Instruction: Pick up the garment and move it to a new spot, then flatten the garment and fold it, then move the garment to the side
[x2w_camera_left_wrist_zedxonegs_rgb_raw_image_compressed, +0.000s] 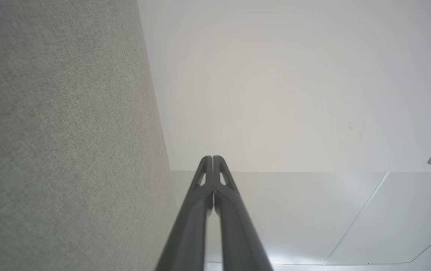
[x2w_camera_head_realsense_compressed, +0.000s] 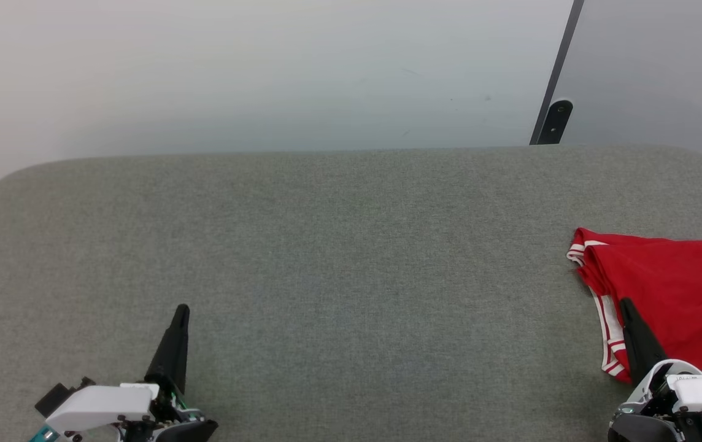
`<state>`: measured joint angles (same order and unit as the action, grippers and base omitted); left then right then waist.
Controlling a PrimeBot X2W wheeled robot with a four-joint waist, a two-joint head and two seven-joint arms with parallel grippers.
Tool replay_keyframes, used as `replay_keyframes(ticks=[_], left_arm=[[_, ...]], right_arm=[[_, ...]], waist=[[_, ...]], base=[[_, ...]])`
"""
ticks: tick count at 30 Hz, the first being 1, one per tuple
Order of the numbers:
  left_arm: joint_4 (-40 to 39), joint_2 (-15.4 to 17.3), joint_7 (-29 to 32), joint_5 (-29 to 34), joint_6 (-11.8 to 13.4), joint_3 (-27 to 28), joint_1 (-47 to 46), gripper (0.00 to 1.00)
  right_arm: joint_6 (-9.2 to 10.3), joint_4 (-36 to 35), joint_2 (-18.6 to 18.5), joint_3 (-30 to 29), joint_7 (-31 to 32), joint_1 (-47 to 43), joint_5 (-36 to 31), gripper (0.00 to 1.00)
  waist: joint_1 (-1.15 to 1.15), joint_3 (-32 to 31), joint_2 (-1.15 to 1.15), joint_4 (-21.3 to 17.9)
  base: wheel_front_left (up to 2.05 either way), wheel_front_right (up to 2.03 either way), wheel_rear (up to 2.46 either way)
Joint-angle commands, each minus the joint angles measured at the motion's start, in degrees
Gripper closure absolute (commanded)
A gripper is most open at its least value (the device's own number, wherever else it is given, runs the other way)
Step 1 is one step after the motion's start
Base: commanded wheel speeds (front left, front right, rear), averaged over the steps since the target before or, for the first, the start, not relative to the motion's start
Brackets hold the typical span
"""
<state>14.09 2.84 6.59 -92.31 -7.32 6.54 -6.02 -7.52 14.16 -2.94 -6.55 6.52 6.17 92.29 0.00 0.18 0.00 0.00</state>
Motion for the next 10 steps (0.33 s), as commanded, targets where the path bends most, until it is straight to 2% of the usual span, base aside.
replay_keyframes(ticks=[1,10], left_arm=[[0.1,0.0,0.1,-0.2,-0.4,0.1,-0.6,1.0],[0.1,0.0,0.1,-0.2,-0.4,0.1,-0.6,1.0]], right_arm=[[0.06,0.0,0.2,0.0,-0.1,0.3,0.2,1.0],[0.06,0.0,0.2,0.0,-0.1,0.3,0.2,1.0]], waist=[[0.0,0.0,0.0,0.0],[0.0,0.0,0.0,0.0]], base=[[0.0,0.0,0.0],[0.0,0.0,0.0]])
